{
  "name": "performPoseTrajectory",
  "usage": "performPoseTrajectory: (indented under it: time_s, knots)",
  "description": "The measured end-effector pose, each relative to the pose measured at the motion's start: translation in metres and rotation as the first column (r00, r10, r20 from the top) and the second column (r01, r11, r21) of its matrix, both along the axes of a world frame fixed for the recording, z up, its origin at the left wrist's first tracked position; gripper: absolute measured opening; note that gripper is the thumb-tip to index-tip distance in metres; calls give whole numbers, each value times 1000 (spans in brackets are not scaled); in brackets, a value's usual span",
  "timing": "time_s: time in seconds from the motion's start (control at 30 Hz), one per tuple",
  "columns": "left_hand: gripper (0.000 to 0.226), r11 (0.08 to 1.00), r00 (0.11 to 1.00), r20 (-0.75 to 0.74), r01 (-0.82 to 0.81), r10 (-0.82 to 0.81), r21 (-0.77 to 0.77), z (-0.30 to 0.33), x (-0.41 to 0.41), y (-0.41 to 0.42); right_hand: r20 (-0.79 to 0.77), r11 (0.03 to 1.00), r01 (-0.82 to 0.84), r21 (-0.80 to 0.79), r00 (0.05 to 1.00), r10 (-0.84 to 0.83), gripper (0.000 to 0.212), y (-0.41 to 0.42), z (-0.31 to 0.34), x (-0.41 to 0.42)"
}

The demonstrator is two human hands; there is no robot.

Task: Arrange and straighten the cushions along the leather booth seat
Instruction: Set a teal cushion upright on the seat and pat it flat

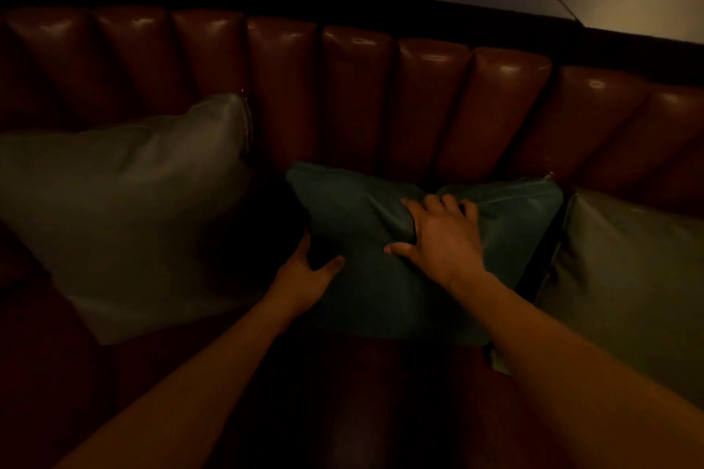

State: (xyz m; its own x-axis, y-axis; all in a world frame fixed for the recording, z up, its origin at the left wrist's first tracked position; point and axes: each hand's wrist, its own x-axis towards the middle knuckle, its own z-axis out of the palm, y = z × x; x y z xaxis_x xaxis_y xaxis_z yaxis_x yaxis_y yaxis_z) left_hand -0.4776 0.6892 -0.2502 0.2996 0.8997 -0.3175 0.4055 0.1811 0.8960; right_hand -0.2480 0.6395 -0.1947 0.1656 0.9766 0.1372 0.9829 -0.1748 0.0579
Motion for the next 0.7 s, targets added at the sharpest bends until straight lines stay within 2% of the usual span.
performPoseTrajectory:
  time_s: [0.1, 0.2, 0.23, 0.3, 0.37, 0.43, 0.5, 0.6, 0.63, 0.7]
  knots:
    - [96, 1000, 999, 51, -10, 10, 0, -9, -13, -4, 4, 977, -88, 193, 996, 89, 60, -8, -13, 5]
    - [103, 965, 992, 48, -100, 115, -242, -18, -31, -7, -12, 946, -91, 311, 995, 100, 44, -16, -9, 12]
    - [93, 940, 987, 44, -133, 154, -313, -17, -35, -11, -29, 937, -78, 341, 995, 94, 42, -20, -5, 14]
    - [66, 919, 978, 61, -165, 199, -357, -20, -38, -18, -51, 915, -44, 400, 996, 70, 42, -28, 2, 21]
    - [50, 898, 971, 109, -148, 210, -414, -20, -41, -25, -79, 894, 27, 447, 997, 9, 46, -35, 11, 28]
    - [47, 886, 967, 161, -108, 200, -451, -18, -47, -30, -182, 859, 144, 491, 981, -60, 46, -38, 25, 31]
    - [44, 901, 961, 191, -101, 198, -423, -15, -51, -30, -320, 797, 264, 544, 943, -94, 46, -42, 37, 31]
    - [23, 915, 926, 313, -77, 214, -396, -4, -49, -25, -538, 738, 399, 544, 841, -58, 45, -51, 42, 25]
    - [24, 920, 907, 359, -70, 219, -386, 0, -45, -23, -607, 722, 444, 530, 794, -42, 46, -55, 38, 23]
    - [46, 919, 869, 427, -74, 249, -386, 9, -37, -16, -715, 690, 538, 485, 697, -41, 55, -62, 25, 24]
